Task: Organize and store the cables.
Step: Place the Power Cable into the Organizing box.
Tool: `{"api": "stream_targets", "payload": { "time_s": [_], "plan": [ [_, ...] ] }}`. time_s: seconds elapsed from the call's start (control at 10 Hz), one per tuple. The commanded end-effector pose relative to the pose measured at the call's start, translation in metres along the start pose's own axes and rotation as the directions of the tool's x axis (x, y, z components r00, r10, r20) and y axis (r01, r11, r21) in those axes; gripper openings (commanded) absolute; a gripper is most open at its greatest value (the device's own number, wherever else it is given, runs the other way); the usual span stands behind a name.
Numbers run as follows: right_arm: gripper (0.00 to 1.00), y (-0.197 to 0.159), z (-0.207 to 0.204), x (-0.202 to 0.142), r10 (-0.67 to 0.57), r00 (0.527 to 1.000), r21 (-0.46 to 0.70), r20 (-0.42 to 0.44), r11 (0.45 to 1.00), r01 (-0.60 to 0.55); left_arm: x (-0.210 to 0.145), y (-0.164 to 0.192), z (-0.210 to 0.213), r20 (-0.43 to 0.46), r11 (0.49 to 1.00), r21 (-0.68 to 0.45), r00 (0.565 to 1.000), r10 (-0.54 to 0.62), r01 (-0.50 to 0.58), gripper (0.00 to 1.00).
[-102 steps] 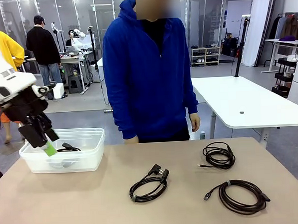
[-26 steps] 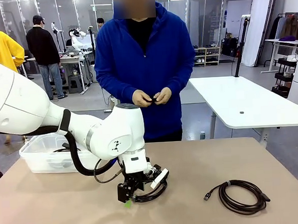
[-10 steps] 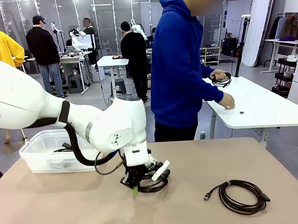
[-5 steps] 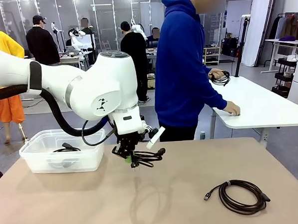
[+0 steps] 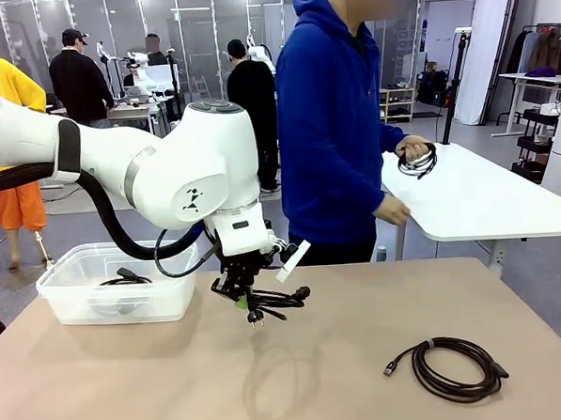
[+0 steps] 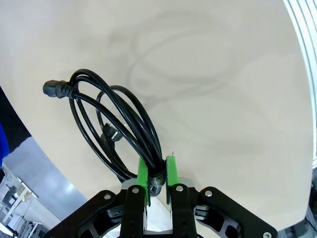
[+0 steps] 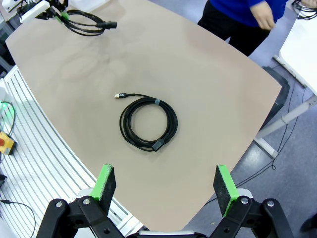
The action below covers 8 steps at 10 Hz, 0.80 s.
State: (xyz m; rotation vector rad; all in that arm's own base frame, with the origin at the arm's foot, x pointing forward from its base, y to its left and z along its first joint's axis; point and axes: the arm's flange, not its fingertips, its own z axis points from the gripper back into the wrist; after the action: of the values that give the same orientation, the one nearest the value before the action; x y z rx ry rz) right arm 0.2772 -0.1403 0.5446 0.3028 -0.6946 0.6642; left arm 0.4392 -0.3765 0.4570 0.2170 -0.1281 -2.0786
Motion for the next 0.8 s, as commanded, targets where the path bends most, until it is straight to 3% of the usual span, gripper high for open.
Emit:
{"api": "stream_targets", "payload": {
  "time_s": [0.0,0.1,0.3,0.7],
  "plan": [
    [1.0,0.001,0.0,-0.002,0.015,1.0,0.007,0.002,1.0,-0.015,-0.002,0.001,0.003,-0.004,1.0,0.006,1.0,-0.012,0.012,0.0],
    [1.0,0.001,0.0,-0.002,0.015,1.0,0.007,0.002,1.0,-0.015,0.0,0.0,0.0,0.0,1.0,0.0,1.0,0.0,0.0,0.17],
    [1.0,0.001,0.0,-0.002,0.015,1.0,0.007,0.002,1.0,-0.015,-0.005,0.017,0.025,-0.026,0.997,0.077,0.999,0.027,-0.025,0.17],
    [1.0,0.001,0.0,-0.002,0.015,1.0,0.007,0.002,1.0,-0.015,-0.07,0.02,0.086,-0.068,0.933,0.281,0.965,0.253,-0.225,0.17]
  ]
}}
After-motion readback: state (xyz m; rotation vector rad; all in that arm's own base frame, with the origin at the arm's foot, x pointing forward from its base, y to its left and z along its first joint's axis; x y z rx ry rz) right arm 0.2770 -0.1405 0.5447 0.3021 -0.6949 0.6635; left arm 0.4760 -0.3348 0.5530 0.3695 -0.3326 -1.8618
